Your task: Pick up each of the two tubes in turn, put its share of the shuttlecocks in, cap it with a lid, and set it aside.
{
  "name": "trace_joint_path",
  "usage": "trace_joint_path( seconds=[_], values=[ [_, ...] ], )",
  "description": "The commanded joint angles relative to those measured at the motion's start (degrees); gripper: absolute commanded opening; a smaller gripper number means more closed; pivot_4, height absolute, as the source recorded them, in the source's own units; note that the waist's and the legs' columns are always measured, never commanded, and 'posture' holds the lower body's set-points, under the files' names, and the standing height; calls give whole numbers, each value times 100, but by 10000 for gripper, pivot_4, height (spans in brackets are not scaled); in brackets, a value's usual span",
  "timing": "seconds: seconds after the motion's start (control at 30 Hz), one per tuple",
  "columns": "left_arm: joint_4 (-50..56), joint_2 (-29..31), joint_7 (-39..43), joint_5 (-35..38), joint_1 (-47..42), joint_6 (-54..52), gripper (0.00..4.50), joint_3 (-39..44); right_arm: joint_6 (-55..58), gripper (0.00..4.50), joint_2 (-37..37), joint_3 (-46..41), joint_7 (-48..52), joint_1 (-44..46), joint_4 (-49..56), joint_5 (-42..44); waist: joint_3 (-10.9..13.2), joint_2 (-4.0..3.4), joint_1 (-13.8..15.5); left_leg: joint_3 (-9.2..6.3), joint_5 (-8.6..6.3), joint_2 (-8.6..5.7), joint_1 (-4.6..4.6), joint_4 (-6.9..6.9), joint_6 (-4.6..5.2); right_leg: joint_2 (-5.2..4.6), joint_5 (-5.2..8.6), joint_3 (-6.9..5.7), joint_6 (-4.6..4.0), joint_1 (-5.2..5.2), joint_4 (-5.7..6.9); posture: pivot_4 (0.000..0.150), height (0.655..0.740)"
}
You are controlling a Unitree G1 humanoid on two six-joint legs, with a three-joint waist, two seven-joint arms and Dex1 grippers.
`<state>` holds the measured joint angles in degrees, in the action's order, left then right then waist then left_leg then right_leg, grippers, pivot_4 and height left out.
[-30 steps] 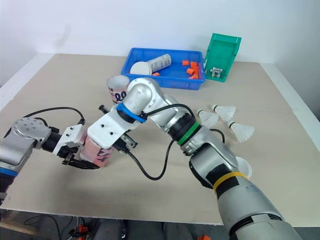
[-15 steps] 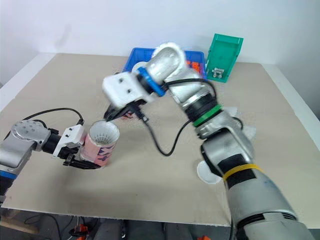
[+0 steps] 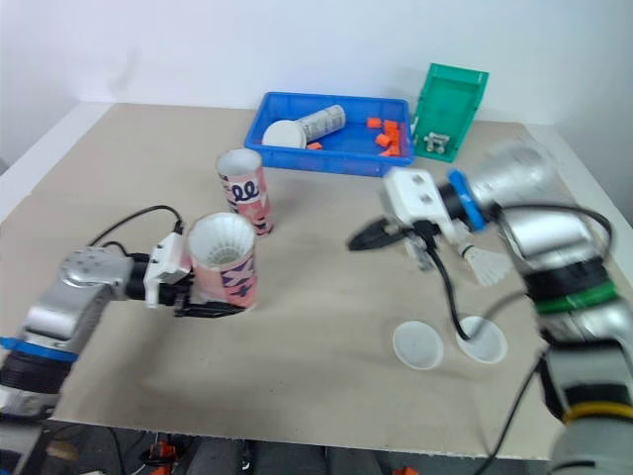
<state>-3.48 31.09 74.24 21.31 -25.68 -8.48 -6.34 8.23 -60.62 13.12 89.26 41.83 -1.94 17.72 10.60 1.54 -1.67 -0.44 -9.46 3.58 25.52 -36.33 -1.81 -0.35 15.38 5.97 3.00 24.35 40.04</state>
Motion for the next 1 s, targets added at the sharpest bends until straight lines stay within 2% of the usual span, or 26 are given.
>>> trace_joint_path(
  seconds=[0.03,0.1,0.13,0.17,0.23,0.4,0.57,0.97,1.0],
  values=[
    [-245,-446,-247,-106,-7,459,27692,-120,215,6736,-512,-417,49,-469,592,-31,3,-4,-38,4,0,0,1,-1,0,0,-2,5,5,2,0,1500,7038],
    [-488,-703,-324,-227,18,650,27692,-248,199,13551,-683,-479,69,-708,661,-94,6,-11,-94,11,-1,2,-5,-3,0,1,-1,12,20,4,0,1500,7038],
    [-689,-845,-369,-288,-1,759,27692,-309,187,14855,-698,-480,14,-765,631,-170,5,-12,-109,13,0,2,-11,-3,0,2,-2,16,27,1,1,1500,7038],
    [-833,-939,-393,-331,-20,847,27692,-341,179,21722,-696,-483,-32,-798,610,-223,5,-11,-117,15,1,2,-28,-3,-1,3,-8,18,28,-11,1,1500,7038],
    [-1270,-1164,-482,-536,-97,1140,27692,-460,265,29651,-713,-394,18,-856,584,-312,6,-11,-121,15,3,2,-39,-6,-1,6,-18,21,20,-13,0,1500,7038],
    [-1976,-1396,-529,-993,-153,1767,27692,-751,282,29651,-540,-21,45,-863,352,-737,2,-15,-107,18,17,-5,-37,-20,-1,1,-24,33,15,-18,-1,1500,7038],
    [-2297,-1509,-558,-1070,-151,2022,27692,-796,188,29651,-258,350,10,-700,-73,-1281,-2,-15,-96,21,18,-20,-43,-34,0,-12,-31,40,28,-37,-12,1500,7038],
    [-2125,-1395,-439,-978,113,1627,27692,-867,-74,29651,0,690,128,-748,-111,-1760,-11,-24,-97,19,20,-25,-45,-32,2,-15,-29,41,33,-40,-11,1500,7038],
    [-2117,-1375,-434,-995,112,1592,27692,-878,-121,24663,15,714,114,-730,-119,-1823,-12,-25,-98,19,19,-25,-45,-30,2,-14,-28,41,34,-41,-11,1500,7038]
  ],
)
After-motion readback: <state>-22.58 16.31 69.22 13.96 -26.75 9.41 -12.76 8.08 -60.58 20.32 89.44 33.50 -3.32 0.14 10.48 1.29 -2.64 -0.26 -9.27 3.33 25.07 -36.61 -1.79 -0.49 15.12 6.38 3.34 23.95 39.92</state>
